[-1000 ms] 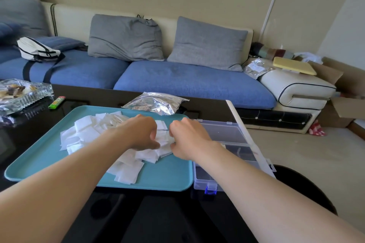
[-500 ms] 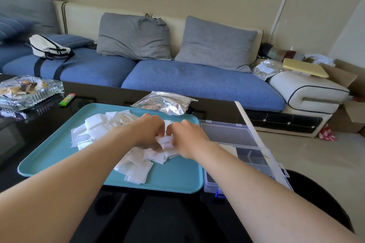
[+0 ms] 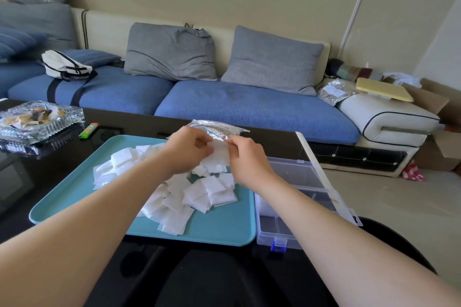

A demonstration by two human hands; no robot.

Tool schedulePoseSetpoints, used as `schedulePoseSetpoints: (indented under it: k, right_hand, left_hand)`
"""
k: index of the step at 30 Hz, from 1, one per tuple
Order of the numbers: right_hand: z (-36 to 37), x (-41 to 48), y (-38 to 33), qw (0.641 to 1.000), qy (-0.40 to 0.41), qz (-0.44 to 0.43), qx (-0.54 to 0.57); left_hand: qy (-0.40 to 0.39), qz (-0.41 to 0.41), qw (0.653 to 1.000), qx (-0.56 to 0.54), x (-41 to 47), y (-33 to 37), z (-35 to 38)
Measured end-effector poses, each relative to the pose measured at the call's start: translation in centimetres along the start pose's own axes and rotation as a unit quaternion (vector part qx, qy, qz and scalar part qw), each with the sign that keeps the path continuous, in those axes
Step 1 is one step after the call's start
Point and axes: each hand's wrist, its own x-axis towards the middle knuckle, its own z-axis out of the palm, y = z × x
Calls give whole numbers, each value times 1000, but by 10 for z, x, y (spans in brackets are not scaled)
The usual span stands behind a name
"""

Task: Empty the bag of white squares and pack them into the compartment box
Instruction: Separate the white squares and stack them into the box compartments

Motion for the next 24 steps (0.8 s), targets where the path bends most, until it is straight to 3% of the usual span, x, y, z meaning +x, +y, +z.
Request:
schedulePoseSetpoints:
  k: [3,7,14,19,24]
  right_hand:
    - [-5,-1,2,998,21,24,50]
    - [-11,-5,9,995,57,31,70]
    - [-24,-9,15,993,86,60,59]
    - [-32,-9,10,968,114,136,179]
    - [-33,-14,4,953,44,151,261]
  left_hand:
    - [-10,-54,984,-170,-5,7,-1]
    - [-33,-83,968,-234,-5,11,0]
    - [-24,-95,966,-241,-6,14,5]
    - [-15,-98,973,-209,-7,16,8]
    - [-4,-116,966,-230,-5,20,14]
